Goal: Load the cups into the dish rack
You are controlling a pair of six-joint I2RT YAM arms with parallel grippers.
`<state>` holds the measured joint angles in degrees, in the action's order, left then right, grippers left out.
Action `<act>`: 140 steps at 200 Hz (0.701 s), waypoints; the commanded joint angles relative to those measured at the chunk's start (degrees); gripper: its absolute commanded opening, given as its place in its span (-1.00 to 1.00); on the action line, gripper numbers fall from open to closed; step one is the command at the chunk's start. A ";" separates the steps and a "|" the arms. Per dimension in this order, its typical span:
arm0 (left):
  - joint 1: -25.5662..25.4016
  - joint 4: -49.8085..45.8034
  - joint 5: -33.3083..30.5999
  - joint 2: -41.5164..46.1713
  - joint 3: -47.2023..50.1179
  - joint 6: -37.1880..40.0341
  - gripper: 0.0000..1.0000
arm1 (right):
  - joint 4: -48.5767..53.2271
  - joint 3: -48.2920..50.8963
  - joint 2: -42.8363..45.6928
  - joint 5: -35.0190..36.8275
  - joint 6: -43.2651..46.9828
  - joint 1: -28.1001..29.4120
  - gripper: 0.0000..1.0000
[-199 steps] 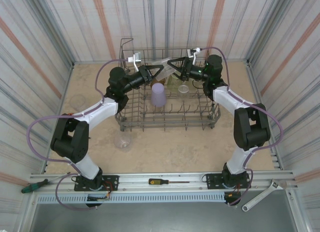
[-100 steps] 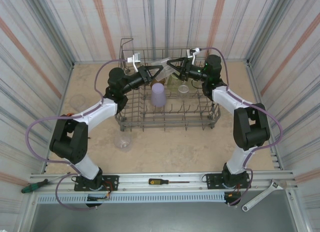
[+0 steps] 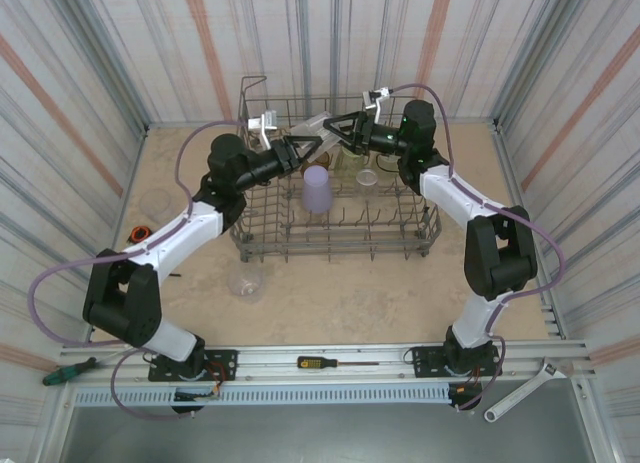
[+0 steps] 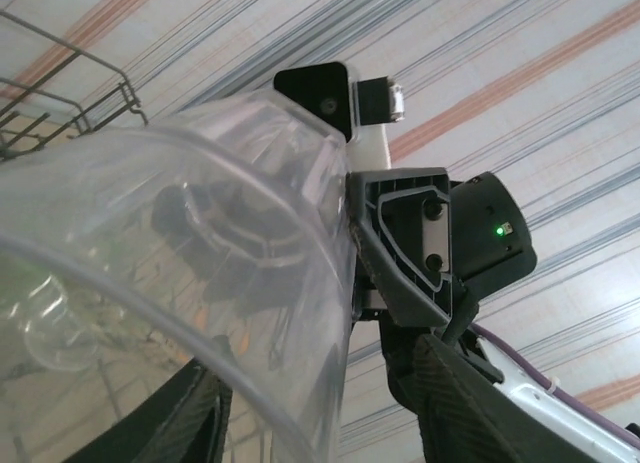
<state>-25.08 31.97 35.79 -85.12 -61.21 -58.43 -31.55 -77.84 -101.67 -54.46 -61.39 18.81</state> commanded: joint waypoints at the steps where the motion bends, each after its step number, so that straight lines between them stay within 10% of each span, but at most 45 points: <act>1: 1.13 -4.42 -0.73 4.22 0.65 2.97 0.09 | 4.95 -2.90 -0.45 0.75 6.75 0.72 0.09; 65: 2.92 -23.02 -3.87 11.87 -2.03 10.05 0.96 | 11.08 -6.84 -2.58 0.91 12.86 2.42 0.05; 140: 6.42 -47.54 -12.59 20.90 -7.78 19.11 0.97 | 31.16 -14.12 -3.96 5.24 31.33 5.66 0.05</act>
<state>-19.07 -3.31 28.99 -67.75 -64.79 -46.02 -7.53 -89.19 -104.73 -51.57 -38.87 23.51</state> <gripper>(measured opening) 0.985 0.690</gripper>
